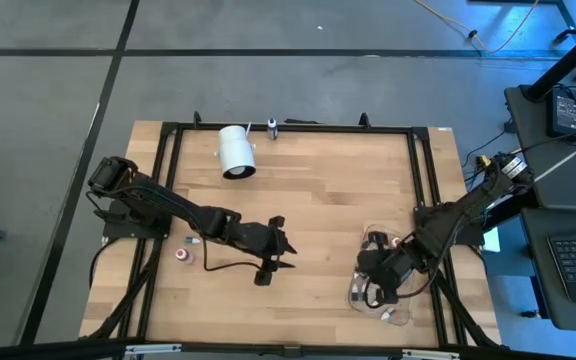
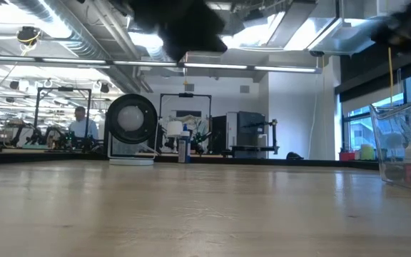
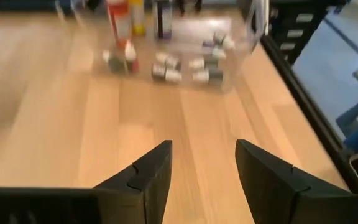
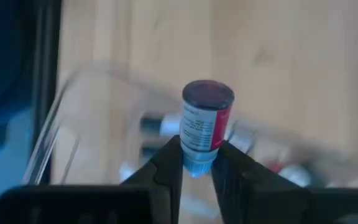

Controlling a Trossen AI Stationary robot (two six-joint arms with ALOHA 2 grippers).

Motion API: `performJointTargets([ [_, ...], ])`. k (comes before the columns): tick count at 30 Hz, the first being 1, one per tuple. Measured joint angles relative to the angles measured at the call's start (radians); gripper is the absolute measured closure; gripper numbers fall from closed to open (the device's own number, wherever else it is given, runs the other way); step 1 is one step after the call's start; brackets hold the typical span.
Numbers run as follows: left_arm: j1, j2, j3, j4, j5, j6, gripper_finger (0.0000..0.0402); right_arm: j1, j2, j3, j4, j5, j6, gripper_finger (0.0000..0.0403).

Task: Pick & Place food coloring
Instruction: Put the small pink food coloring bottle into the transparent bin

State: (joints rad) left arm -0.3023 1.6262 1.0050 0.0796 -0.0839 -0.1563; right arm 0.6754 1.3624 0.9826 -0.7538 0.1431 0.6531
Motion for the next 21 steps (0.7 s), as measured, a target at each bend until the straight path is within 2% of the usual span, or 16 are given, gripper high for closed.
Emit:
performJointTargets([
  [4, 0.001, 0.000, 0.000, -0.063, 0.035, -0.041, 0.0230, 0.011, 0.008, -0.081, 0.062, -0.095, 0.058, 0.0320],
  [10, 0.008, -0.002, 0.000, -0.147, 0.059, -0.043, 0.0226, 0.011, 0.009, -0.206, 0.171, -0.103, 0.103, 0.0318],
  [21, 0.023, -0.139, 0.000, -0.625, 0.085, -0.345, 0.0226, 0.010, 0.009, -0.268, 0.229, -0.104, 0.103, 0.0316],
])
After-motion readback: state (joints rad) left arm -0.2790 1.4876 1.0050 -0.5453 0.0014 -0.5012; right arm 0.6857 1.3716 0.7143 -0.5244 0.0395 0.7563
